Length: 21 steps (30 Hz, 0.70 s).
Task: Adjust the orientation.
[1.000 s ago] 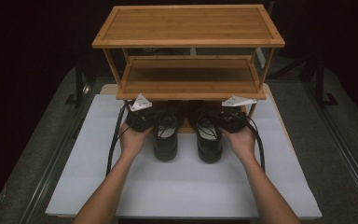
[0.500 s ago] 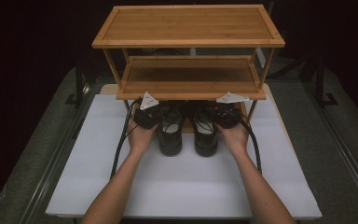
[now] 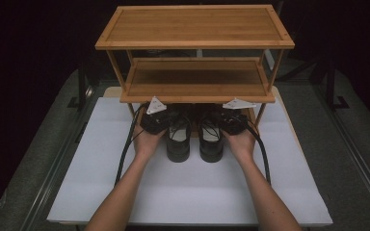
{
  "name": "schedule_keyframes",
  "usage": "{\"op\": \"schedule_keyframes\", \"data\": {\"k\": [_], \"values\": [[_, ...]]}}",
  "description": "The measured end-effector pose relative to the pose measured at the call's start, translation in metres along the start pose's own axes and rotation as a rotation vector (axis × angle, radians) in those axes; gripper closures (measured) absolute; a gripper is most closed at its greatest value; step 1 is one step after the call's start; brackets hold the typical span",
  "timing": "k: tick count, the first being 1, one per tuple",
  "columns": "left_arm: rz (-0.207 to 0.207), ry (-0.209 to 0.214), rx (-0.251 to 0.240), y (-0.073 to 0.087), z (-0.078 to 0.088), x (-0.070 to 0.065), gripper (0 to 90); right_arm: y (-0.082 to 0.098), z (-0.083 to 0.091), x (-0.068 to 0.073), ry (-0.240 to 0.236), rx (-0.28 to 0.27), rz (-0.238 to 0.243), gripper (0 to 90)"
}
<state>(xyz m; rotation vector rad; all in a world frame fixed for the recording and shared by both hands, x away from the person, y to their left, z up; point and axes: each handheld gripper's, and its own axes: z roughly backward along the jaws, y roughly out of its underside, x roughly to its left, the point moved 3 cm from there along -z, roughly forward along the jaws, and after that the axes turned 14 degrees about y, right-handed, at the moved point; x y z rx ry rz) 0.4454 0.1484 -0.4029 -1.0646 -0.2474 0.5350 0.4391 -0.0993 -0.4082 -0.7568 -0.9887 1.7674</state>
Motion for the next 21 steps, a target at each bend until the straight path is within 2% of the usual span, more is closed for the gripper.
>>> {"op": "schedule_keyframes", "data": {"k": [2,5,8,12,15,17,21], "values": [[-0.014,-0.008,0.007,0.0,0.0,-0.002,86.3,0.001,0.001,0.001,0.0,-0.001,0.001,85.7],[0.002,0.0,-0.006,0.003,0.002,-0.002,85.6,0.002,0.002,0.002,-0.003,-0.004,-0.007,84.4],[0.006,0.007,-0.001,0.003,0.004,-0.002,83.0,0.003,0.002,0.0,-0.019,-0.001,-0.031,79.3],[0.027,0.026,0.0,0.001,0.008,-0.002,73.4,0.0,0.006,-0.002,-0.009,0.006,-0.046,67.1],[0.045,0.035,-0.002,-0.001,0.015,-0.002,62.1,-0.001,0.012,-0.004,-0.015,0.012,-0.045,60.3],[0.049,0.039,0.017,-0.001,0.02,-0.002,56.1,-0.003,0.016,-0.006,-0.019,0.013,-0.035,56.2],[0.047,0.055,0.05,-0.001,0.025,-0.005,44.3,-0.006,0.027,-0.007,-0.04,0.014,-0.02,42.3]]}}
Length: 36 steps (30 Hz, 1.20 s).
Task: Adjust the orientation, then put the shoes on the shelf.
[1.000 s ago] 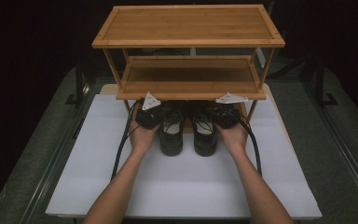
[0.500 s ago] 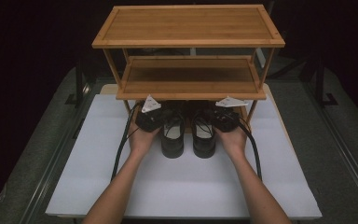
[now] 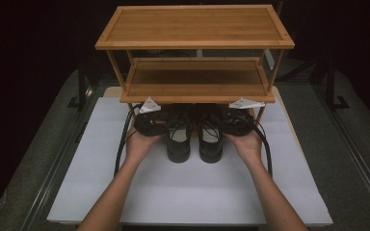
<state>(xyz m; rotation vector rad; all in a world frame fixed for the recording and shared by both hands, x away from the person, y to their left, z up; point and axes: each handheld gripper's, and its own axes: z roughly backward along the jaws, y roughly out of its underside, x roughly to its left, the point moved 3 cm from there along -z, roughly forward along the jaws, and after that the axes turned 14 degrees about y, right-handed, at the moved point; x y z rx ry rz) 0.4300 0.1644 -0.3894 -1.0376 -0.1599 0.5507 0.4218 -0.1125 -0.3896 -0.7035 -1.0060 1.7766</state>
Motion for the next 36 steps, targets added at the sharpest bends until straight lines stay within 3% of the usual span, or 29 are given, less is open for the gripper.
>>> {"op": "schedule_keyframes", "data": {"k": [5,12,23,36], "values": [[0.011,0.034,0.01,0.001,0.009,-0.005,26.7,-0.001,0.014,-0.001,-0.041,0.006,0.011,33.3],[-0.003,0.065,0.034,0.005,0.022,-0.016,13.3,0.005,0.031,-0.001,-0.08,0.018,0.022,29.0],[-0.013,0.091,0.046,0.025,0.038,-0.036,10.1,0.035,0.055,-0.001,-0.118,0.048,0.047,25.9],[-0.004,0.105,0.094,0.064,0.029,-0.044,10.1,0.068,0.064,0.003,-0.134,0.094,0.081,22.4]]}}
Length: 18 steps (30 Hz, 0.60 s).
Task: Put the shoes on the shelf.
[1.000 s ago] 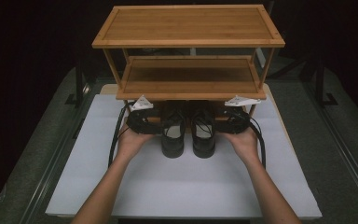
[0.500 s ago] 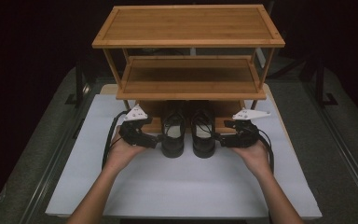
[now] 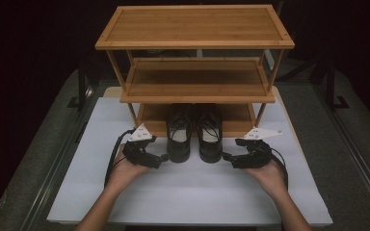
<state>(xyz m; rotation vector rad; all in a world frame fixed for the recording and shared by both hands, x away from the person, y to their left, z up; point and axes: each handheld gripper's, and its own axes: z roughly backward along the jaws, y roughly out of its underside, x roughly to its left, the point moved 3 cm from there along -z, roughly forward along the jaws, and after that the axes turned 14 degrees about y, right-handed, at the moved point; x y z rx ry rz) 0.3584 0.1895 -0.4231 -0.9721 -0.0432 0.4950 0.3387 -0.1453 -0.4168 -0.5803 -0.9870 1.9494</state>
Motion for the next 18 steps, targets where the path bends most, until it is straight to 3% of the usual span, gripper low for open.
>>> {"op": "schedule_keyframes", "data": {"k": [10,18], "values": [[-0.01,0.015,0.081,0.02,-0.021,0.002,8.8,0.022,-0.019,0.008,-0.016,0.092,0.031,19.2],[-0.041,0.005,0.084,0.02,-0.038,0.011,8.9,0.027,-0.042,0.01,-0.016,0.118,0.045,19.0]]}}
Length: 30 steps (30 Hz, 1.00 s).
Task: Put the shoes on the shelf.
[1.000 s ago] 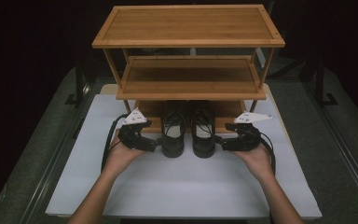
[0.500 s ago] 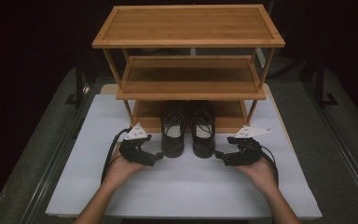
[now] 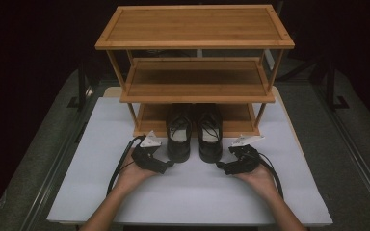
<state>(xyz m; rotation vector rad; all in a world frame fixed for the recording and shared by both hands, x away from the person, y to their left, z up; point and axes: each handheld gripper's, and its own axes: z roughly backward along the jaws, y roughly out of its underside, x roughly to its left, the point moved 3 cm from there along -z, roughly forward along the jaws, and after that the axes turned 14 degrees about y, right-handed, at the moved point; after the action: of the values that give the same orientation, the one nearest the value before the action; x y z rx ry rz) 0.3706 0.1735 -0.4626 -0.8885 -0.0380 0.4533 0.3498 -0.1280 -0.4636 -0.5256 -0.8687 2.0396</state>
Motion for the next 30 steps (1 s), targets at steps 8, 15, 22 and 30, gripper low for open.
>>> {"op": "schedule_keyframes", "data": {"k": [8,15,22,30], "values": [[-0.033,-0.007,0.033,0.0,-0.015,0.003,8.9,-0.005,-0.013,0.004,-0.004,-0.018,0.024,17.7],[-0.048,-0.01,0.044,-0.001,-0.017,0.002,9.6,-0.011,-0.024,0.011,0.0,-0.024,0.038,15.7],[-0.038,-0.022,0.053,-0.005,-0.021,0.001,11.0,-0.014,-0.028,0.022,0.004,-0.034,0.049,19.5],[-0.02,-0.033,0.079,-0.01,-0.022,-0.001,11.7,-0.015,-0.027,0.025,0.026,-0.042,-0.003,23.4]]}}
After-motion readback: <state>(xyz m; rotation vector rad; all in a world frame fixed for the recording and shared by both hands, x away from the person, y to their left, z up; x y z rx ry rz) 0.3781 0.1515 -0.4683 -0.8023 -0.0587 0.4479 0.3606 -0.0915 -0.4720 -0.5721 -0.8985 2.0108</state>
